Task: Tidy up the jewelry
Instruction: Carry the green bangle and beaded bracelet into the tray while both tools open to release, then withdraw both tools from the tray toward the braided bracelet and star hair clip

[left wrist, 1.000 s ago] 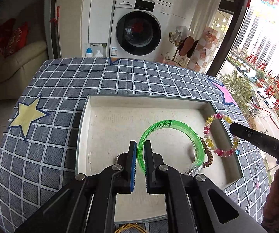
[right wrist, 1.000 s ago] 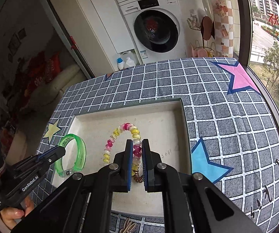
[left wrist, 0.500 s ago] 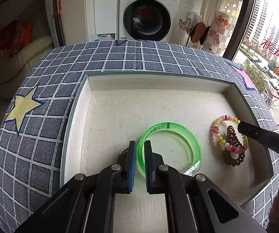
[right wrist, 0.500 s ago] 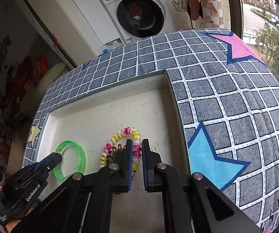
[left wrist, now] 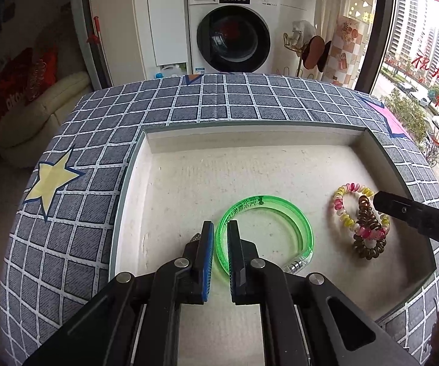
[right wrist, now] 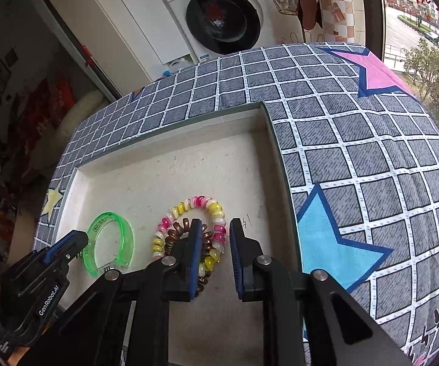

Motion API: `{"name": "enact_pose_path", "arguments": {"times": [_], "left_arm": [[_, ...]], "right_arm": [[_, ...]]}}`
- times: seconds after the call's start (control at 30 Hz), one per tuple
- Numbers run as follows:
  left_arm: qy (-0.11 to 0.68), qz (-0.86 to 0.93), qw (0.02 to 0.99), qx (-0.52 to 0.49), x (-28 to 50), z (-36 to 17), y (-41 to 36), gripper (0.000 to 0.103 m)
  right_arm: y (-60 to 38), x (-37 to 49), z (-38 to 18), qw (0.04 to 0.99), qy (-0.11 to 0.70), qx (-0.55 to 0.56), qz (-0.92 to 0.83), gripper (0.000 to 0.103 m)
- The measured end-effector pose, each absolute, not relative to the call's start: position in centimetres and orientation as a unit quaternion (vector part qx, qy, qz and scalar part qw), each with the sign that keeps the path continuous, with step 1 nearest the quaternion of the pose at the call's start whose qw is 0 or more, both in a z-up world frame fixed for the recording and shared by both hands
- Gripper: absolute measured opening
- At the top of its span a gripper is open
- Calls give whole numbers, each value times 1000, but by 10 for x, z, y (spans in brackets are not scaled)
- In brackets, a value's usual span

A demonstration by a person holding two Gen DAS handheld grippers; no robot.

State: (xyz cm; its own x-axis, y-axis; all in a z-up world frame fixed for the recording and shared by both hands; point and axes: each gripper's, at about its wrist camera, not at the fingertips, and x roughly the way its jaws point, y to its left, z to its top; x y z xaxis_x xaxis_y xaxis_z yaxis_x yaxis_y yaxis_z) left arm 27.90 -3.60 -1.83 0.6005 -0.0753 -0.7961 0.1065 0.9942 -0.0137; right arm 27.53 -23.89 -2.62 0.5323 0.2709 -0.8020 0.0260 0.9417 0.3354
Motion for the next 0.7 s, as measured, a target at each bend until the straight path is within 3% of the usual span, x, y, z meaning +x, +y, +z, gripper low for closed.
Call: {"name": "enact_pose_path", "arguments": {"times": [0.03, 0.07, 0.37, 0.43, 0.57, 0.7], "left_arm": [[442, -51, 895, 17, 278, -17, -35, 56], [436, -47, 899, 15, 275, -14, -34, 102], [399, -52, 916, 11, 252, 14, -28, 103], [392, -51, 919, 11, 244, 21, -24, 103], [377, -51, 925, 9, 225, 34, -12, 103], [369, -52, 928, 10, 204, 44, 0, 103]], "right_arm": [[-239, 274, -24, 864, 473, 155, 73, 40], [-239, 272, -21, 867, 468, 155, 76, 47], [-235, 254, 3, 876, 446, 157, 94, 48], [-233, 248, 10, 879, 440, 156, 100, 53], [-230, 231, 27, 887, 421, 154, 112, 74], [-227, 211, 45, 897, 399, 147, 117, 85]]}}
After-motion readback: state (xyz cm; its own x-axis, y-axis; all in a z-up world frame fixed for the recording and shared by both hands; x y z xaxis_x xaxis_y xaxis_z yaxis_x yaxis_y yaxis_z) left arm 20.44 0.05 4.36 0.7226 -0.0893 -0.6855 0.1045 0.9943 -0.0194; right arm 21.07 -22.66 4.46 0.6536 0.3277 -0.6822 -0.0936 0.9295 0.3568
